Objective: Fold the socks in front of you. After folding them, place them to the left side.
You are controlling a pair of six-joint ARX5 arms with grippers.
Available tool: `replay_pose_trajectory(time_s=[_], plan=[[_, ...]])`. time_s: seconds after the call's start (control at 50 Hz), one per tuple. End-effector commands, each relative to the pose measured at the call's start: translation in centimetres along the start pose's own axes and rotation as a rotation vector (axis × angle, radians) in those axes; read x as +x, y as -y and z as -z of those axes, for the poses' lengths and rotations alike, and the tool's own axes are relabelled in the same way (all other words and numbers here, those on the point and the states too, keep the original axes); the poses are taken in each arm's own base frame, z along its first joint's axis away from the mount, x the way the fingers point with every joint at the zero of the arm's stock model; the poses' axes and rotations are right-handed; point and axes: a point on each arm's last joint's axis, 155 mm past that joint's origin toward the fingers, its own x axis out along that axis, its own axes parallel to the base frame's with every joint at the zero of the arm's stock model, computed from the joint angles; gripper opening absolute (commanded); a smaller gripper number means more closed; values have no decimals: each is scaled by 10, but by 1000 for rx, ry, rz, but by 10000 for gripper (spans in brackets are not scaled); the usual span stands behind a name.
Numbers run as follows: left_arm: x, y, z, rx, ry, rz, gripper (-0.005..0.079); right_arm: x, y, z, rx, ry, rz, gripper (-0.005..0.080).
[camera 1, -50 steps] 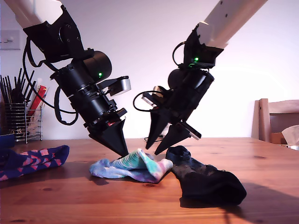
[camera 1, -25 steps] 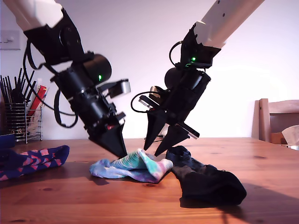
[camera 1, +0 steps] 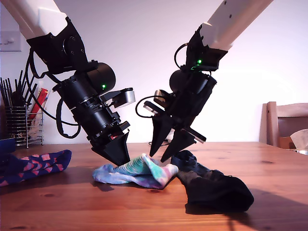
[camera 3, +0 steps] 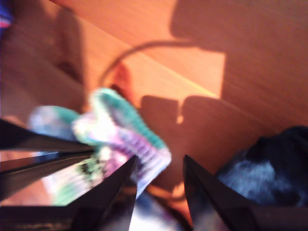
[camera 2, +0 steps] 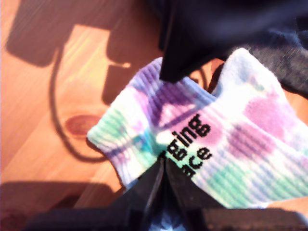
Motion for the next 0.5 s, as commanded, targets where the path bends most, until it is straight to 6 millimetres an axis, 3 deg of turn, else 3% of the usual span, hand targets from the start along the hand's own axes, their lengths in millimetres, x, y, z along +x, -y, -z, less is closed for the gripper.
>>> replay_pose_trajectory(time_s=[0.0,0.18,0.38,0.48], plan=[[12,2,15,-11,-40,24,-19,18,7,11,15,-43,1,264],[12,2,15,-10,-37,23,-19,18,5,10,15,-41,-12,243],[13,0,12,-5,-24,17,-19,18,-5,10,15,-41,-64,-7],[14,0,12,-6,-24,18,-19,18,-6,10,14,-41,-64,-13]])
